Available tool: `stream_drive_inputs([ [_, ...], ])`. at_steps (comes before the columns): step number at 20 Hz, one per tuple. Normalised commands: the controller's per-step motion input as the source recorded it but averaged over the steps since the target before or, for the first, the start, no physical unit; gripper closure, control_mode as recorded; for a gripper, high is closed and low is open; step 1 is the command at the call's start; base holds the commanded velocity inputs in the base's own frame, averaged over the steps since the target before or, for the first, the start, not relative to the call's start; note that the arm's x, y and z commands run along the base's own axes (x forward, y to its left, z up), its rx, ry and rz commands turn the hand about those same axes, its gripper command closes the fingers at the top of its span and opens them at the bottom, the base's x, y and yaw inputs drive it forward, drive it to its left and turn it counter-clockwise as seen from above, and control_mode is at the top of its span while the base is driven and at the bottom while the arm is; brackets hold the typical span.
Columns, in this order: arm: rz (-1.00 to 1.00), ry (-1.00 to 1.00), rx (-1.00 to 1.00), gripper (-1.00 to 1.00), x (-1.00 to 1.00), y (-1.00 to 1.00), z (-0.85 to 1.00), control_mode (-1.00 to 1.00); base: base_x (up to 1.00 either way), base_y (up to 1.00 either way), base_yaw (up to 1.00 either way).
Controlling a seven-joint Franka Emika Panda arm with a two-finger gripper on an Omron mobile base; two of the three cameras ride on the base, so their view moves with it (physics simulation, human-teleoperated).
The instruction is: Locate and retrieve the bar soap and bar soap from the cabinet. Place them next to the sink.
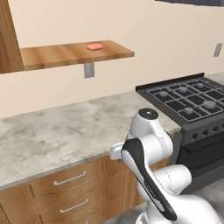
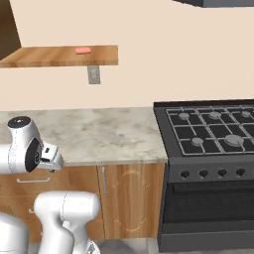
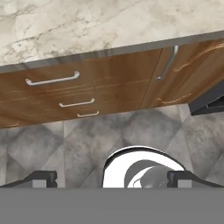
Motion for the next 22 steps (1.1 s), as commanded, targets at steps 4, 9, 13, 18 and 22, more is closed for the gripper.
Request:
stream_drive_inputs([
  [4,0.00,0.00,0.00,-1.00,0.00,0.00,0.00,1.00,0.47,0.20,-0.04],
  [9,0.00,0.00,0.00,-1.00,0.00,0.00,0.00,1.00,0.40,0.20,-0.05],
  [13,0.00,0.00,0.00,-1.00,0.00,0.00,0.00,1.00,0.15,0.19,-0.06],
  [18,0.00,0.00,0.00,-1.00,0.00,0.00,0.00,1.00,0.33,0.25,-0.06],
  [22,0.00,0.00,0.00,-1.00,0.00,0.00,0.00,1.00,0.49,0.31,-0.06],
])
